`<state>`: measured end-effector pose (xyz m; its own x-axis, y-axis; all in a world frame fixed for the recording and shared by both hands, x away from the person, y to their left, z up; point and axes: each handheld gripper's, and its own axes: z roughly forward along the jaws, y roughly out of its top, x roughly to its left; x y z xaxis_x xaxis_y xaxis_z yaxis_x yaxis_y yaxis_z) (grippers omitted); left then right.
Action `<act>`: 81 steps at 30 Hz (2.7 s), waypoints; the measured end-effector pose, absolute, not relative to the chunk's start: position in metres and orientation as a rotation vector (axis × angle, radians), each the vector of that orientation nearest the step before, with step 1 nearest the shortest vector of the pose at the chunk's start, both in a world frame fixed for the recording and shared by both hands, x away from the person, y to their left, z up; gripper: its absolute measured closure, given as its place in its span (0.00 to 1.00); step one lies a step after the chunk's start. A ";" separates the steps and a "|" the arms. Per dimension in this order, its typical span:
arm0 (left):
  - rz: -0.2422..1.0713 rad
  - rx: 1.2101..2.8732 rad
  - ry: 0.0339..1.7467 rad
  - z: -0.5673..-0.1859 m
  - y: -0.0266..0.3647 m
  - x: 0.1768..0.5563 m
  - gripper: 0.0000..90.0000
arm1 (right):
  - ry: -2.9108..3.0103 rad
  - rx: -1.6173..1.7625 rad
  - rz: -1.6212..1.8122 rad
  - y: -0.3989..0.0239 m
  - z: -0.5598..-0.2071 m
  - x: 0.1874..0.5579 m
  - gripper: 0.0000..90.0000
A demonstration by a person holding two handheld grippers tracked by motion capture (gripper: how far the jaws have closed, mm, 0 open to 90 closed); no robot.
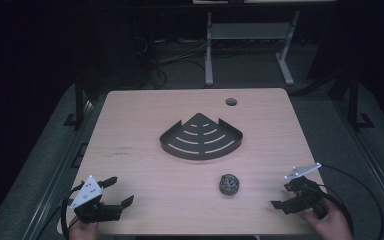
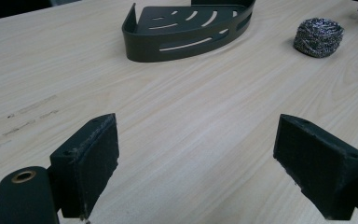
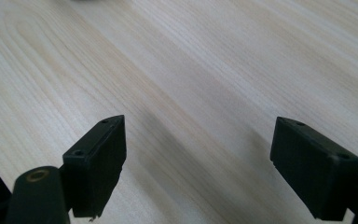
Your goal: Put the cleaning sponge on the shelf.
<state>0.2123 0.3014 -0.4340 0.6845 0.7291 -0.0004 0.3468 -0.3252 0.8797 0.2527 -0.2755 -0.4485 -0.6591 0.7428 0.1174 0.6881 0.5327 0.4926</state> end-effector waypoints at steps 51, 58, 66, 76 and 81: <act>0.513 1.917 0.858 -0.434 0.307 0.212 0.15 | 2.752 1.006 0.711 -0.219 -0.428 0.256 0.19; 0.513 1.918 0.855 -0.433 0.308 0.212 0.15 | 2.754 0.984 0.721 -0.215 -0.426 0.257 0.19; 0.519 1.920 0.858 -0.433 0.309 0.212 0.15 | 2.768 0.950 0.729 -0.205 -0.422 0.260 0.19; 0.520 1.916 0.859 -0.433 0.310 0.212 0.15 | 2.790 0.906 0.713 -0.190 -0.421 0.264 0.19; 0.523 1.918 0.857 -0.433 0.310 0.212 0.15 | 2.802 0.902 0.710 -0.186 -0.422 0.266 0.18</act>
<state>0.2118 0.3101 -0.4326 0.6647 0.7471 0.0058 0.3468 -0.3155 0.8833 0.2660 -0.1863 -0.4216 -0.8167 0.5761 0.0341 0.5229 0.7136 0.4663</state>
